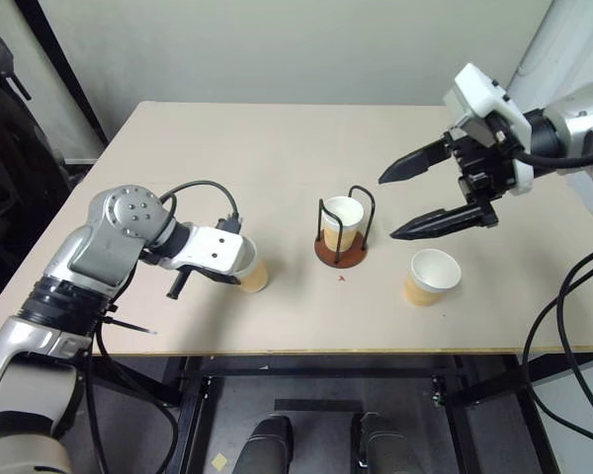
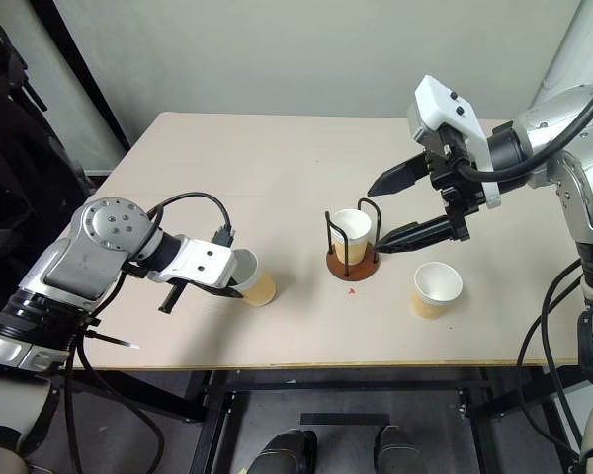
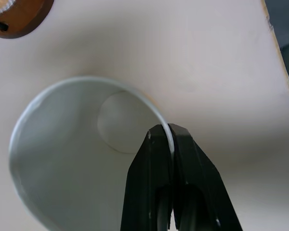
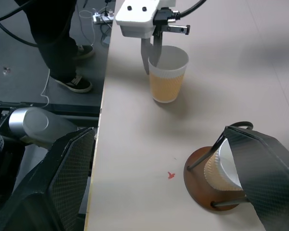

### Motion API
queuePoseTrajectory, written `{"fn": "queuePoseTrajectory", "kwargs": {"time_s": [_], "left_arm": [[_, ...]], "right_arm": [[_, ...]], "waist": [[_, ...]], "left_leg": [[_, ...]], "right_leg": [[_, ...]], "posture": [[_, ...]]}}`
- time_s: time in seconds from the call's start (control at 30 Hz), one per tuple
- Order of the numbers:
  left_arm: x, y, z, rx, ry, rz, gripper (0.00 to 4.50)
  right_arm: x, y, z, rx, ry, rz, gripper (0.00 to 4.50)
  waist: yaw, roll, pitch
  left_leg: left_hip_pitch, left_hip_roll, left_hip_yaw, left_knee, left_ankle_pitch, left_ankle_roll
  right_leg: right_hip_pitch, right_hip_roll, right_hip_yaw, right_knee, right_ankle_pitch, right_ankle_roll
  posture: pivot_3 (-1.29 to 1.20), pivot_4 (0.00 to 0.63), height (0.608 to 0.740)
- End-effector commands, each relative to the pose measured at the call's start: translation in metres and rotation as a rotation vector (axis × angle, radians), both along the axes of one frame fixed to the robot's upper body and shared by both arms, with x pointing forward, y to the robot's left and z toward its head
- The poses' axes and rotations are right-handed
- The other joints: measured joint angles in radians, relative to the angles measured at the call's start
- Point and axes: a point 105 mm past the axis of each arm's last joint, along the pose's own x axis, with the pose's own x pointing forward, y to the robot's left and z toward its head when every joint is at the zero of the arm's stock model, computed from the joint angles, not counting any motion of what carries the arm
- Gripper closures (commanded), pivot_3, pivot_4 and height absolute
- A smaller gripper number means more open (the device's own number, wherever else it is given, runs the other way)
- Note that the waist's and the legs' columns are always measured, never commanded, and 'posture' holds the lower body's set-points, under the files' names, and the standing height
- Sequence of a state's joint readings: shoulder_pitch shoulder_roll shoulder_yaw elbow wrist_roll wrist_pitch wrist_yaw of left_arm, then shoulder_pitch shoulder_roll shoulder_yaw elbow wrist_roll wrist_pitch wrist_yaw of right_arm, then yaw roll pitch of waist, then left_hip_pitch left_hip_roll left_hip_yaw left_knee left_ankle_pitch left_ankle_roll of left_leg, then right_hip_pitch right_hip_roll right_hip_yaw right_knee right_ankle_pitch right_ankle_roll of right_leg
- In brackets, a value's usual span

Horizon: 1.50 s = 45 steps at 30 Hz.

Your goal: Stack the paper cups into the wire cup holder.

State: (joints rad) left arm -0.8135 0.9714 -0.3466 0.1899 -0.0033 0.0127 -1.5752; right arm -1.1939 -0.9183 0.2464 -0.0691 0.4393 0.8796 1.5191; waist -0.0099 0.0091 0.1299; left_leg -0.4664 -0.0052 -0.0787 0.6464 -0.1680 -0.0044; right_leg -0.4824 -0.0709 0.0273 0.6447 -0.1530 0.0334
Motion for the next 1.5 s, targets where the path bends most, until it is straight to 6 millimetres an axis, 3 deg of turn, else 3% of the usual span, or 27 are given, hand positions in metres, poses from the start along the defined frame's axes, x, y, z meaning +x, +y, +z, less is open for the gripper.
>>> {"fn": "queuePoseTrajectory", "kwargs": {"time_s": [0.03,0.27,0.43,0.53,0.73,1.07,1.5], "left_arm": [[-0.007,-0.007,0.041,-0.088,-0.015,-0.015,4.45],[-0.001,-0.019,0.104,-0.272,-0.052,0.001,4.45],[0.007,-0.033,0.139,-0.357,-0.084,-0.028,4.45],[0.013,-0.042,0.151,-0.38,-0.088,-0.046,4.45],[0.023,-0.064,0.162,-0.382,-0.083,-0.103,4.45],[0.037,-0.096,0.164,-0.285,-0.13,-0.203,4.45],[0.045,-0.129,0.152,-0.222,-0.151,-0.299,4.45]], "right_arm": [[0.005,-0.007,0.013,0.038,-0.043,-0.021,0.0],[0.031,-0.018,0.012,0.041,-0.058,-0.087,0.0],[0.033,-0.018,0.009,0.049,-0.06,-0.086,0.0],[0.031,-0.016,0.007,0.052,-0.059,-0.081,0.0],[0.024,-0.014,0.007,0.069,-0.08,-0.085,0.0],[0.016,-0.014,0.005,0.093,-0.122,-0.19,0.0],[-0.002,-0.016,0.004,0.158,-0.167,-0.317,0.0]], "waist": [[0.001,0.0,0.0],[0.005,0.0,0.0],[0.006,0.0,0.0],[0.007,0.0,0.0],[0.009,0.0,0.0],[0.017,0.001,0.001],[0.025,0.001,0.001]], "left_leg": [[0.0,0.0,0.0,0.0,0.0,0.0],[-0.001,-0.001,0.0,0.001,0.001,0.001],[-0.002,-0.001,0.0,0.0,0.001,0.001],[-0.004,-0.001,0.0,0.0,0.0,0.002],[-0.006,-0.002,0.0,0.001,-0.001,0.003],[-0.011,-0.003,0.002,0.005,-0.004,0.008],[-0.023,-0.009,0.007,0.028,-0.013,0.019]], "right_leg": [[0.0,0.0,0.0,0.0,0.0,0.0],[0.0,-0.001,0.0,0.0,0.001,0.001],[0.0,-0.001,0.0,-0.001,0.0,0.001],[-0.001,-0.001,-0.001,-0.002,0.0,0.002],[-0.001,-0.003,-0.001,-0.004,0.0,0.009],[0.0,-0.002,-0.002,-0.016,0.005,0.022],[0.0,-0.003,0.001,-0.018,0.01,0.035]], "posture": [[0.0,0.15,0.74],[0.0,0.15,0.74],[0.0,0.15,0.74],[0.0,0.15,0.74],[0.0,0.15,0.74],[0.0,0.15,0.74],[0.0,0.15,0.74]]}}
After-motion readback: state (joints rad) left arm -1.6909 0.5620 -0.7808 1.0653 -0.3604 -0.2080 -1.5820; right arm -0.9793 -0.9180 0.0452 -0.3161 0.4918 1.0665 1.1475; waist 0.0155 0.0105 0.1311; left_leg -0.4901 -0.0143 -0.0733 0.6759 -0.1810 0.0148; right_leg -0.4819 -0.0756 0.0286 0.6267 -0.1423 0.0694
